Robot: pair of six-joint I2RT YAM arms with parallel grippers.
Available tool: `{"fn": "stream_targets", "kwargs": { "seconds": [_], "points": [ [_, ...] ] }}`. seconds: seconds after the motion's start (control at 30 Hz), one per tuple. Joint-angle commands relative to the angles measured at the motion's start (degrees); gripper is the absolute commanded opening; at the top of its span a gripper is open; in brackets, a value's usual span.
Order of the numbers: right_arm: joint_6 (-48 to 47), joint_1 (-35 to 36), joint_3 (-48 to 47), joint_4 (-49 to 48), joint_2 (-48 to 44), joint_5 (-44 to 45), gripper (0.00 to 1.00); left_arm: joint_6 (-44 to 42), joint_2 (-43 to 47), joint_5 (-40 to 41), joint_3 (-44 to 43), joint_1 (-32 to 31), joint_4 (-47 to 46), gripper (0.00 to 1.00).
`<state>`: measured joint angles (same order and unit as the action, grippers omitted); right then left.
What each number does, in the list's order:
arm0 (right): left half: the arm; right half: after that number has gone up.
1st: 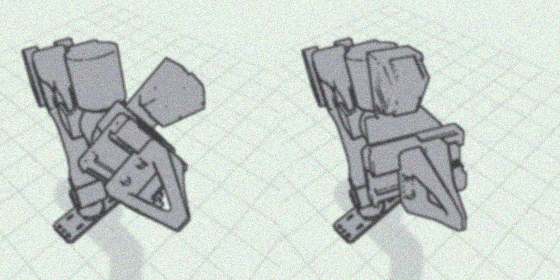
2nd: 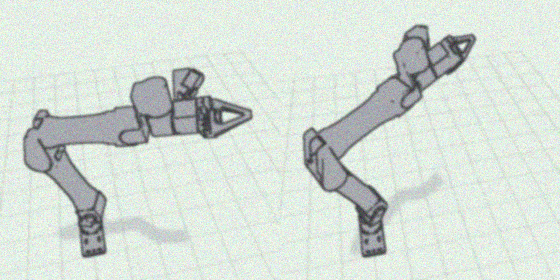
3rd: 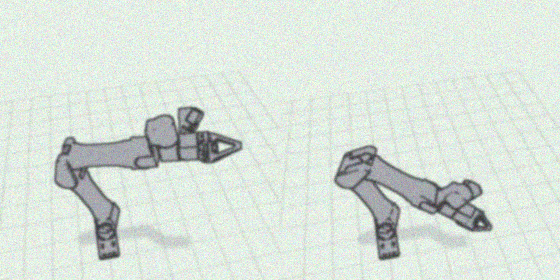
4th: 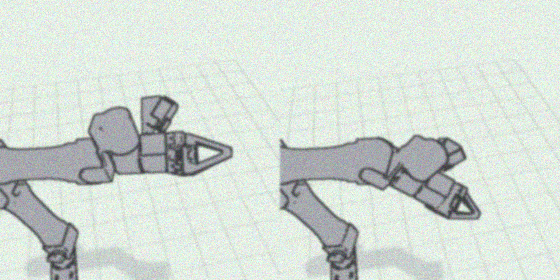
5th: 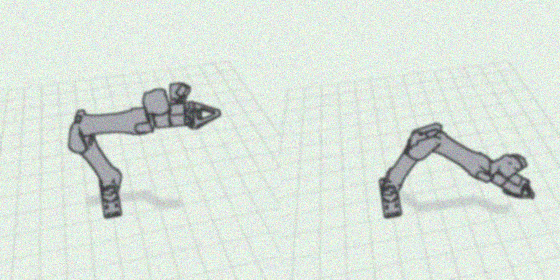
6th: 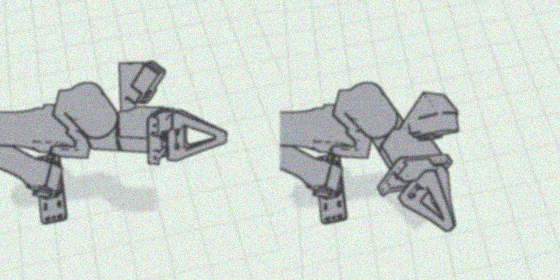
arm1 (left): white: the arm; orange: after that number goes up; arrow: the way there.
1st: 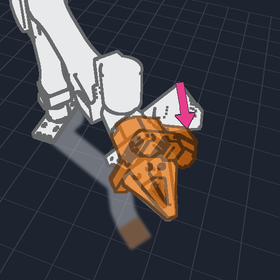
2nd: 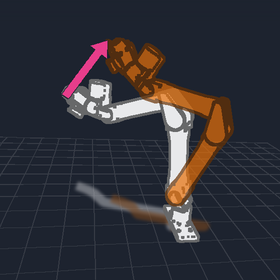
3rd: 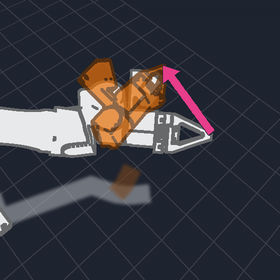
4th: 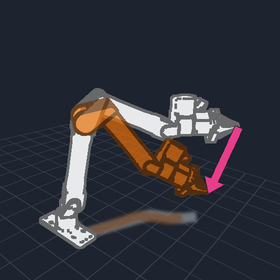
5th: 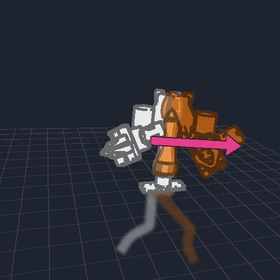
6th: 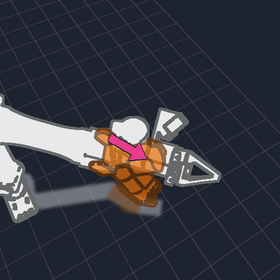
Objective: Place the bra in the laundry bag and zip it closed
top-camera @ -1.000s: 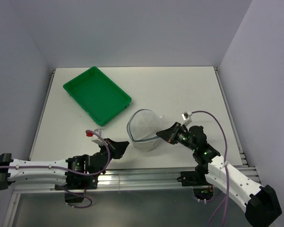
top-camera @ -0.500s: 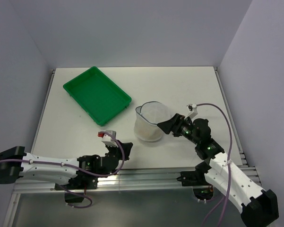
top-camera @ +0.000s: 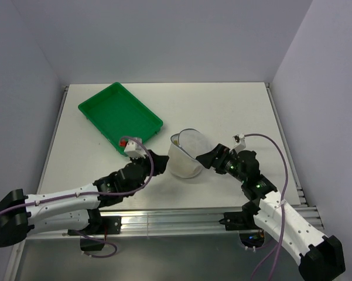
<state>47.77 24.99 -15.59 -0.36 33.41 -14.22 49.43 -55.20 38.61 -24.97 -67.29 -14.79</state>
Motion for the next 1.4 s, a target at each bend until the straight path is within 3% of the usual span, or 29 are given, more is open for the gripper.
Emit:
{"fn": "stream_targets", "kwargs": {
  "seconds": [0.0, 0.1, 0.17, 0.3, 0.33, 0.4, 0.47, 0.5, 0.53, 0.57, 0.63, 0.67, 0.73, 0.93, 1.13, 1.23, 1.3, 1.33, 1.37],
  "points": [
    [1.19, 0.41, -0.23, -3.59, 2.01, 2.79, 0.94, -2.32, -1.75, -9.77, -6.13, 4.61, -0.43, 0.58],
    [0.49, 0.41, -0.49, -4.21, 4.64, 3.14, 0.94, -2.76, -6.22, -15.83, -10.17, 10.06, 0.99, 0.73],
    [-0.48, 0.41, 0.03, -4.64, 4.3, 3.58, 0.9, -2.59, -10.53, -21.43, -12.63, 14.35, 0.03, 0.77],
    [-1.71, 0.41, 0.3, -2.73, 1.84, 4.46, 0.69, -3.37, -19.3, -29.55, -17.12, 18.94, -3.14, 0.78],
    [-2.06, 0.41, 0.21, -2.11, 1.23, 4.81, 0.68, -3.9, -20.98, -30.34, -18.61, 19.99, -2.62, 0.79],
    [-3.02, 0.41, 0.04, -0.35, -0.36, 5.34, 0.68, -5.13, -25.1, -31.31, -22.57, 21.31, -0.42, 0.79],
    [-3.91, 0.41, -0.31, 1.05, -1.5, 5.78, 0.78, -5.48, -27.32, -33.06, -24.94, 21.93, -0.16, 0.77],
    [-4.87, 0.41, -0.49, 2.63, -1.94, 5.95, 0.89, -5.48, -28.63, -33.42, -25.3, 22.2, -0.76, 0.75],
    [-5.23, 0.41, -0.84, 3.43, -2.38, 5.96, 0.94, -5.48, -28.91, -33.77, -25.3, 22.37, -1.47, 0.73],
    [-5.49, 0.41, -1.01, 4.39, -3.25, 5.96, 0.97, -5.22, -29.0, -33.95, -24.61, 22.29, -2.34, 0.57],
    [-5.58, 0.41, -1.11, 6.95, -4.57, 4.64, 0.98, -4.78, -27.69, -34.83, -22.94, 22.29, -6.29, 0.4],
    [-4.54, 0.49, -0.76, 7.47, -6.15, 4.03, 0.98, -4.08, -27.16, -34.66, -21.19, 22.29, -7.26, 0.17],
    [-2.6, 0.49, 1.26, 6.78, -7.65, 1.31, 0.98, -3.55, -24.97, -33.95, -18.47, 22.29, -9.38, 0.01],
    [5.05, 2.78, 7.25, -5.43, -5.04, -5.29, 0.95, -0.13, -17.32, -31.94, -7.93, 20.62, -15.26, 0.0],
    [0.49, 2.96, 2.24, -6.22, 1.38, 0.24, 0.92, 4.69, -9.32, -26.59, 2.27, 15.88, -18.26, 0.0],
    [-3.81, 2.78, -2.67, -8.86, 8.82, 4.28, 0.8, 7.6, -5.02, -24.03, 7.11, 12.36, -20.72, 0.0],
    [-7.85, 2.61, -7.57, -12.01, 14.11, 2.1, 0.72, 9.01, -2.04, -20.08, 8.88, 9.04, -20.81, 0.0],
    [-9.0, 2.6, -9.44, -12.64, 19.01, 0.96, 0.58, 9.8, -1.15, -19.02, 10.28, 7.8, -20.98, 0.0],
    [-10.49, 2.52, -11.19, -12.82, 21.32, 0.25, 0.56, 10.07, -0.09, -16.75, 10.82, 6.48, -20.99, 0.0]
  ]
}}
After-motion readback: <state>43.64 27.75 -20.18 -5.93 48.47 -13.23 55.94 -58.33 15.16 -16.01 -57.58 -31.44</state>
